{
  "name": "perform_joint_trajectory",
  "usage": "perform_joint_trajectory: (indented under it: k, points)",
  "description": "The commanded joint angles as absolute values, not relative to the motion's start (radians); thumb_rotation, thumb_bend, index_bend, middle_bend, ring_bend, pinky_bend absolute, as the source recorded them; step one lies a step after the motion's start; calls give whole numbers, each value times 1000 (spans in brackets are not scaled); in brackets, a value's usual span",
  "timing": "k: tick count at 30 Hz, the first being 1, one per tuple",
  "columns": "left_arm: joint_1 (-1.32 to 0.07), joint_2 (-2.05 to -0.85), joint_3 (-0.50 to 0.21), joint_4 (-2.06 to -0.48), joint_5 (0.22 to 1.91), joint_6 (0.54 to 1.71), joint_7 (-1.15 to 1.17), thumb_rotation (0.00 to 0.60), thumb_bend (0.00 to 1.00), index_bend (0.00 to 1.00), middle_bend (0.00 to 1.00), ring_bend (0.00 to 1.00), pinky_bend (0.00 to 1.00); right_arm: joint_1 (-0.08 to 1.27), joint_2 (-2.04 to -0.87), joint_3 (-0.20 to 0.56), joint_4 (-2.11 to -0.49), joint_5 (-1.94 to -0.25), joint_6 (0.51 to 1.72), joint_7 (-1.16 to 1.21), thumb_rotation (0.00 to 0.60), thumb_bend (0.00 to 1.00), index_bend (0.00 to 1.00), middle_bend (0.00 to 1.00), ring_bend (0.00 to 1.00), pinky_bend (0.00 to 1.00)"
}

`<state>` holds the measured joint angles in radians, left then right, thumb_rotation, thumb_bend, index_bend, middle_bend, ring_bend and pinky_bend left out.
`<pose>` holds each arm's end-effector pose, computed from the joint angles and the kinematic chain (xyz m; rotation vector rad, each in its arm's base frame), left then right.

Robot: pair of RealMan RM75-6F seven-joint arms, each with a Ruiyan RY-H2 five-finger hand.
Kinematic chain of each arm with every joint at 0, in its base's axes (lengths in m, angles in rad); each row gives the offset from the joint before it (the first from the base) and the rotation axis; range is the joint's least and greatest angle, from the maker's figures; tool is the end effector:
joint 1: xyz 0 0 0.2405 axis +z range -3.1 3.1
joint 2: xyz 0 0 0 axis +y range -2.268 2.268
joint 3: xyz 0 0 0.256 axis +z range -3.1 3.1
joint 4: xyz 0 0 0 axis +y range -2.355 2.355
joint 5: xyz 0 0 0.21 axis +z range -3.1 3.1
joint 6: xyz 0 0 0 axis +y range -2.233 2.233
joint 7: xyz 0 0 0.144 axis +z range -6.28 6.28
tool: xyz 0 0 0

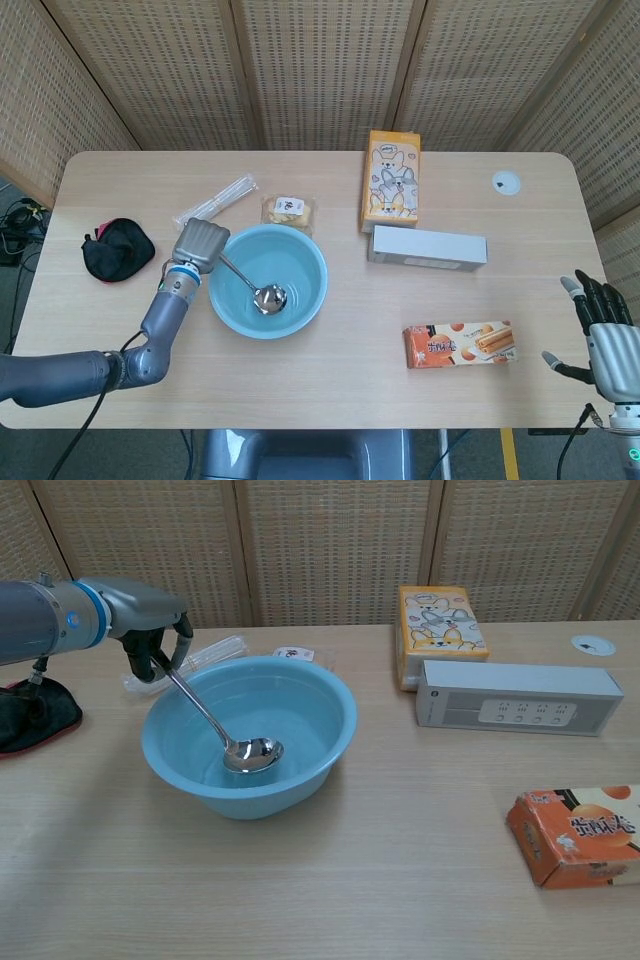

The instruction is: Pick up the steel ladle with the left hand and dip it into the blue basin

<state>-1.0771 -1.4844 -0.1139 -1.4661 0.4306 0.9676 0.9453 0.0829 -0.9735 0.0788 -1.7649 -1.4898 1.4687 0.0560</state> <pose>-0.1257 0.4043 0.0041 -1.8528 -0.6796 -0.3938 -0.2895 -0.1845 0.1922 1.3567 -0.9455 0.9655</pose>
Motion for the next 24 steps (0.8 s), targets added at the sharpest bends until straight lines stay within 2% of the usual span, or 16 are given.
perform_joint_trajectory:
  k: [1,24]
  points:
    - [-1090,-1504,-104,-1449,445,995,965,600,972,920,973,938,1000,84,-973,80,-1764,-1489,1468,58,600,0,0,0,0,0]
    - [-1135,-1609,-96,-1377,394,1034,1093,600,991,930,973,938,1000,88,-965,79,-1758,-1489,1456,85,600,0,0,0,0,0]
